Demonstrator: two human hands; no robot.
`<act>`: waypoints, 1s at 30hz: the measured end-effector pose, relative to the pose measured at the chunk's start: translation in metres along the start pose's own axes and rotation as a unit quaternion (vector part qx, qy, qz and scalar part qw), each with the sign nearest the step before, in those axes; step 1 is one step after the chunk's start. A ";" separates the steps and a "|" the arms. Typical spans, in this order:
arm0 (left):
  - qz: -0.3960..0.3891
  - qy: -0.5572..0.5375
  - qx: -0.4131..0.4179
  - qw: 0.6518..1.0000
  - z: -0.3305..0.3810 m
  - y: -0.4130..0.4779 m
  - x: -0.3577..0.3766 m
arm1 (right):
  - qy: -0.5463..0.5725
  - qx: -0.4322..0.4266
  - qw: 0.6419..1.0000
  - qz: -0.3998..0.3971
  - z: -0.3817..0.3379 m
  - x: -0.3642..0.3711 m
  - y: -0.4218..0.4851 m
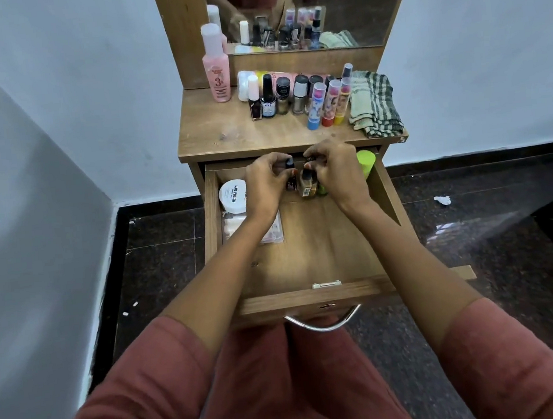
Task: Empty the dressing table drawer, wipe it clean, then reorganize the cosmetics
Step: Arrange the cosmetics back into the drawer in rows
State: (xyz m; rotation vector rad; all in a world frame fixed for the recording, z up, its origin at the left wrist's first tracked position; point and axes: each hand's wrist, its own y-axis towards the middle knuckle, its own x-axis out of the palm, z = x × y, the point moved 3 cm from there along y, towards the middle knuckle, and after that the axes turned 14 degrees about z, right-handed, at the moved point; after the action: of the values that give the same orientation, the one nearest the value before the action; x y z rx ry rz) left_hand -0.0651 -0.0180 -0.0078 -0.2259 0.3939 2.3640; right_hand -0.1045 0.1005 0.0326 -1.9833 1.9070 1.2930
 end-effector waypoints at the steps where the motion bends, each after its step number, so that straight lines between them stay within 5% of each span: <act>1: -0.004 0.007 -0.005 1.000 -0.004 0.000 0.002 | -0.011 -0.002 1.000 -0.008 0.002 0.003 -0.001; 12: -0.028 0.060 -0.019 0.998 -0.020 0.003 0.016 | -0.095 -0.037 0.993 -0.058 0.021 0.032 -0.003; 30: -0.014 0.087 -0.001 0.996 -0.016 -0.001 0.016 | -0.168 -0.099 0.980 -0.029 0.021 0.031 -0.010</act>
State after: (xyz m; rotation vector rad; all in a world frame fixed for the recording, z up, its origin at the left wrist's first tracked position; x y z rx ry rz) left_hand -0.0756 -0.0130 -0.0273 -0.4372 0.4692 2.3253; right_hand -0.1106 0.0915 -0.0048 -1.7440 1.6077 1.7296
